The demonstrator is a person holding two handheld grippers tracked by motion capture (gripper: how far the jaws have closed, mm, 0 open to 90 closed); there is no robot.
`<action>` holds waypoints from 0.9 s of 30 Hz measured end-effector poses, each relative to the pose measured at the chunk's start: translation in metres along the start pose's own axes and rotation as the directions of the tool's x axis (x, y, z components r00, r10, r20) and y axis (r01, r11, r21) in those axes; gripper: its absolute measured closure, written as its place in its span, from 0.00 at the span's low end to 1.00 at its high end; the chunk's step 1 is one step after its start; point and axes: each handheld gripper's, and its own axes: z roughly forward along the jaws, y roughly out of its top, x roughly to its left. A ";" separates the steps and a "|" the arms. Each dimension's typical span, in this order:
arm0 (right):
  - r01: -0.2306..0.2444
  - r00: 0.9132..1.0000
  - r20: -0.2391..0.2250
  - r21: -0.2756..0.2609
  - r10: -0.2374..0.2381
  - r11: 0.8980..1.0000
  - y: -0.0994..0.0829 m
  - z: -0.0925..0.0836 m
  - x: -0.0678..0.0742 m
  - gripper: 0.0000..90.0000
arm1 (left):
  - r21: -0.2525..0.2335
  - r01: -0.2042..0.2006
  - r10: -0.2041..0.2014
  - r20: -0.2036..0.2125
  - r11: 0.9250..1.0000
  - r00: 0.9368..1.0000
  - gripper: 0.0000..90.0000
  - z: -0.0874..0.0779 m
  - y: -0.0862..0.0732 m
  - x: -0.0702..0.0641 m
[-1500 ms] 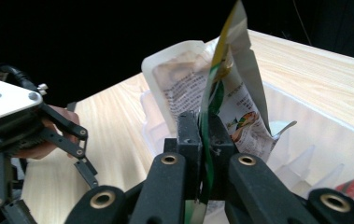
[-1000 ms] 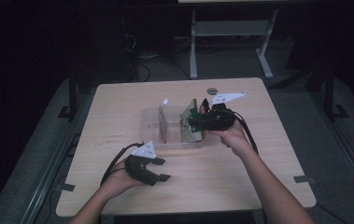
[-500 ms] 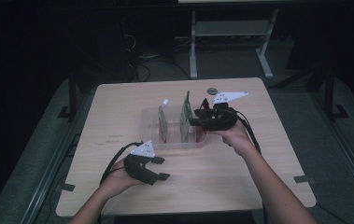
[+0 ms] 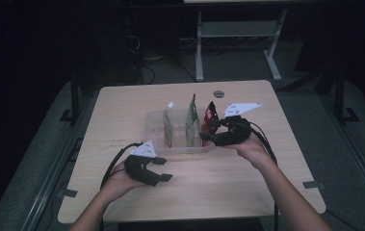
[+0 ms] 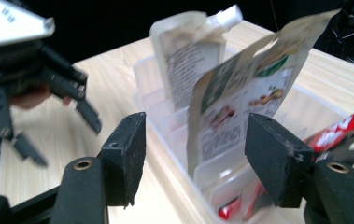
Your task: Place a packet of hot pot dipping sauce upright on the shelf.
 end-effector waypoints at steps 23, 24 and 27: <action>0.053 0.998 -0.037 0.168 -0.047 0.984 -0.081 -0.024 0.027 0.33 | 0.044 0.036 -0.033 -0.070 0.998 0.997 0.35 -0.024 -0.043 -0.009; 0.052 0.998 -0.030 0.175 -0.047 0.983 -0.084 -0.025 0.027 0.33 | 0.054 0.033 -0.029 -0.073 0.998 0.997 0.34 -0.025 -0.046 -0.010; 0.045 0.999 -0.017 0.195 -0.042 0.980 -0.096 -0.030 0.025 0.32 | 0.074 0.032 -0.026 -0.083 0.997 0.996 0.33 -0.027 -0.056 -0.012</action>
